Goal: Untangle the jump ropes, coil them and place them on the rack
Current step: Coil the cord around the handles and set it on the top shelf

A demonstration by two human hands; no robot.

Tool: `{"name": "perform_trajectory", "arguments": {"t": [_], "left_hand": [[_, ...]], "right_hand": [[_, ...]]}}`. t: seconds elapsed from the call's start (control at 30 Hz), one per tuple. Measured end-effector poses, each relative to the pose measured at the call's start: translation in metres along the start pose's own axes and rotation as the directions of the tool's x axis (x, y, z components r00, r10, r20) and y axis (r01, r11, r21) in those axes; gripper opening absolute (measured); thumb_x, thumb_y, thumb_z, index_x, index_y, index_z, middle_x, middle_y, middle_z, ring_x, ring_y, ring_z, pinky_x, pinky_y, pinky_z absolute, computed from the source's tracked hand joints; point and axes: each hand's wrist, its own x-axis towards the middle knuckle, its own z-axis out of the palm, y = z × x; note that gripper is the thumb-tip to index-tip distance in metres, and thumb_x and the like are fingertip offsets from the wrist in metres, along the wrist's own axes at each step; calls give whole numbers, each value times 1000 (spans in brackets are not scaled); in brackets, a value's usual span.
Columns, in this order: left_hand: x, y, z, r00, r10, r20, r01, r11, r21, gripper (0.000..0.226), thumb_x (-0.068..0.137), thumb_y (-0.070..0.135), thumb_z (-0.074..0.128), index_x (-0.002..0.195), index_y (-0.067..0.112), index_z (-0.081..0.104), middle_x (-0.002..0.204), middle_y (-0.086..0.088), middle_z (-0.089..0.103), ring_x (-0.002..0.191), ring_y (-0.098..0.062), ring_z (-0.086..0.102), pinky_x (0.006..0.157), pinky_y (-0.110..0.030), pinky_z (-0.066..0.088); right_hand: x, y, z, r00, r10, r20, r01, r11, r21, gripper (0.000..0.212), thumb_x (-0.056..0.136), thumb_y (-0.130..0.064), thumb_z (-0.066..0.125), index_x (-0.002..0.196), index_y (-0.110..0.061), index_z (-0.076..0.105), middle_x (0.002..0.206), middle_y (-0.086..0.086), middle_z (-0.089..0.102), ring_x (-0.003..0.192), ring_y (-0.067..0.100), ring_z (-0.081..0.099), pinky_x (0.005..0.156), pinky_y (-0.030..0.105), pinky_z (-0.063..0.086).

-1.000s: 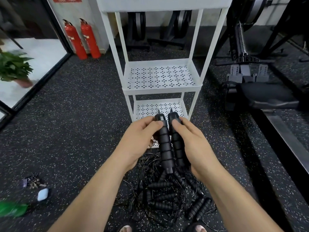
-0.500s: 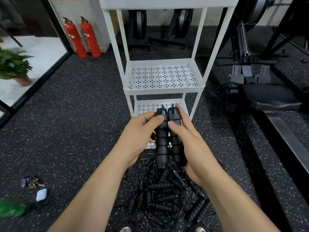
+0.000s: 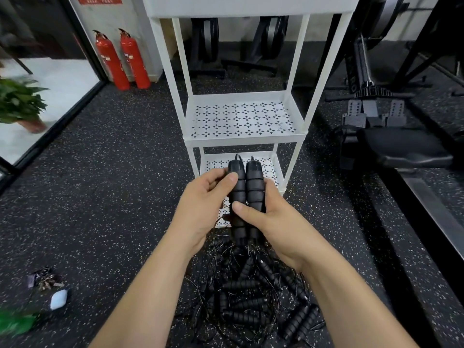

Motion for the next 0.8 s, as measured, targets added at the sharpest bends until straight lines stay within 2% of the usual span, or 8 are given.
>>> {"name": "perform_trajectory", "arguments": {"t": [0.1, 0.27, 0.4, 0.47, 0.57, 0.63, 0.73, 0.8], "left_hand": [[-5, 5, -5, 999, -6, -35, 5, 1000, -6, 16, 105, 33, 68, 115, 28, 80, 113, 1, 81, 116, -26, 73, 105, -50, 57], [-6, 10, -17, 999, 13, -51, -15, 998, -54, 20, 106, 33, 68, 117, 22, 80, 115, -3, 81, 117, -26, 72, 113, -58, 50], [-4, 18, -14, 1000, 22, 20, -21, 998, -58, 24, 105, 35, 67, 118, 18, 80, 117, -6, 80, 121, -27, 71, 115, -56, 48], [-4, 19, -13, 997, 37, 63, -33, 997, -68, 24, 106, 33, 66, 117, 17, 80, 116, -7, 80, 117, -25, 72, 110, -49, 51], [-12, 21, -8, 993, 65, 97, -61, 997, -40, 21, 105, 30, 66, 113, 17, 80, 99, 4, 80, 87, -5, 68, 83, -20, 52], [-20, 17, -6, 993, 61, 105, -58, 998, -35, 20, 104, 28, 66, 111, 15, 80, 84, 15, 74, 70, 5, 60, 70, -10, 45], [-31, 19, -4, 992, 58, 116, -62, 997, 33, 16, 103, 32, 69, 109, 21, 79, 88, 16, 75, 77, 1, 63, 79, -18, 49], [-31, 18, -5, 994, 101, 49, -107, 984, 144, 17, 99, 40, 75, 114, 32, 75, 108, 12, 75, 100, -9, 68, 95, -34, 53]], "right_hand": [[3, 0, 8, 999, 21, 35, -24, 996, 87, 42, 102, -22, 75, 139, -30, 57, 127, 4, 77, 123, 33, 72, 107, 64, 55], [2, -5, 19, 999, -19, 51, 14, 995, 95, 45, 102, -23, 75, 142, -33, 57, 129, 1, 77, 123, 31, 72, 111, 61, 53], [-4, -13, 16, 998, -37, 59, 28, 989, 146, 56, 94, -29, 85, 144, -35, 59, 133, -1, 75, 126, 27, 70, 110, 63, 53], [-10, -17, 12, 997, -53, 51, 44, 988, 149, 60, 90, -21, 87, 143, -34, 61, 131, -1, 76, 121, 22, 72, 105, 59, 58], [-20, -22, 5, 994, -59, 90, 46, 989, 142, 62, 88, -15, 86, 141, -35, 62, 131, -1, 76, 114, 18, 73, 93, 44, 63], [-28, -22, 4, 995, -30, 98, 15, 988, 153, 61, 89, -10, 85, 140, -35, 62, 131, 1, 75, 106, 18, 72, 89, 45, 64], [-40, -21, 1, 995, 41, 94, -61, 974, 220, 55, 92, -3, 82, 135, -32, 64, 118, 12, 67, 89, 25, 66, 87, 64, 64], [-45, -28, -5, 990, 83, 110, -100, 981, 166, 54, 92, -2, 81, 132, -33, 64, 109, 12, 63, 81, 28, 63, 77, 59, 65]]}}
